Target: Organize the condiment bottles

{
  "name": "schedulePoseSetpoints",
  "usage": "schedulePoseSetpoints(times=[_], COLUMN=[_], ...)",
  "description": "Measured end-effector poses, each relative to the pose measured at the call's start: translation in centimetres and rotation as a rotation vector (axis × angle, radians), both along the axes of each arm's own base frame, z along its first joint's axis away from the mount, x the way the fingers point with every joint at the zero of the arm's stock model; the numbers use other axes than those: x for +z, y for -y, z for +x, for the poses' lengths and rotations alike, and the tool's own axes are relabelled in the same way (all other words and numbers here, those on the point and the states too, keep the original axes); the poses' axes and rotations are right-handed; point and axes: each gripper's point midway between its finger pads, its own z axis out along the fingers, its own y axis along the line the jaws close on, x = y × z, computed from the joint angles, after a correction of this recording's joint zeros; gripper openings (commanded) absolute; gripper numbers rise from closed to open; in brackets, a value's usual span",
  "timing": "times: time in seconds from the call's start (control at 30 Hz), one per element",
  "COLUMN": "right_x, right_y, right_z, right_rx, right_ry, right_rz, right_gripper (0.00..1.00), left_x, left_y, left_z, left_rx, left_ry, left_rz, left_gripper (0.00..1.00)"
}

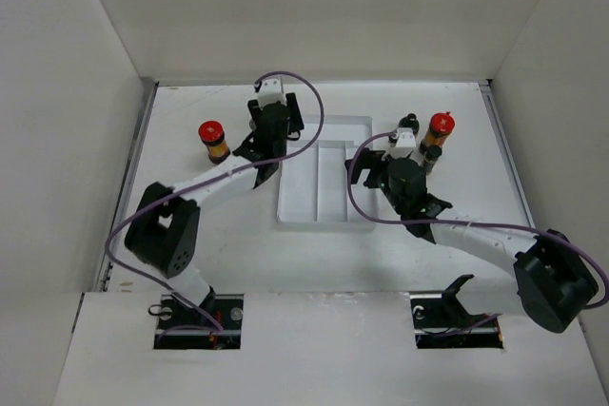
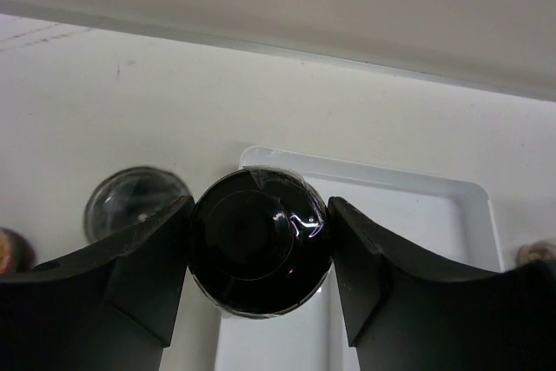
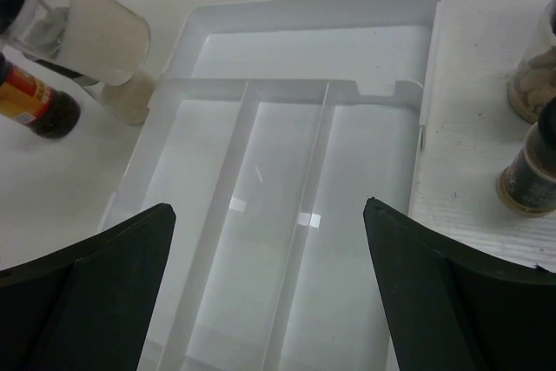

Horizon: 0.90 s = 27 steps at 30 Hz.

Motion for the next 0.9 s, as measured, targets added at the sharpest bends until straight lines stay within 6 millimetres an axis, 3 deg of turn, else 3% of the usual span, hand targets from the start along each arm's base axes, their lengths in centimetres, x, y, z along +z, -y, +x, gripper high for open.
schedulePoseSetpoints(times=[0.2, 0.27, 0.47, 0.6, 0.67, 0.77, 0.9], right_x=[0.0, -0.1, -0.2, -0.2, -0.2, -0.2, -0.1], right_y=[1.1, 1.2, 1.2, 1.2, 1.2, 1.2, 1.3], right_z=[0.6, 0.5, 0.4, 0.4, 0.4, 0.4, 0.4], right_rx=[-0.038, -0.041, -0.042, -0.043, -0.043, -0.043, -0.043], right_ry=[-0.007, -0.008, -0.011, -0.011, -0.011, -0.011, -0.009], right_rz=[0.02, 0.023, 0.03, 0.033, 0.034, 0.034, 0.036], right_gripper=[0.97, 0.97, 0.97, 0.97, 0.97, 0.98, 1.0], left_x=[-4.2, -5.5, -5.8, -7.3, -8.3, -9.5, -9.2], left_y=[2.4, 3.1, 4.4, 4.7, 4.7, 4.8, 4.9], left_z=[4.8, 5.4, 6.9, 7.1, 7.1, 7.2, 7.4], left_rx=[-0.039, -0.057, -0.093, -0.102, -0.103, -0.106, -0.107], left_ry=[-0.064, -0.085, -0.074, -0.097, -0.112, -0.129, -0.114], left_rz=[0.023, 0.033, 0.025, 0.036, 0.044, 0.054, 0.048], left_gripper=[0.38, 0.39, 0.46, 0.52, 0.59, 0.77, 0.93])
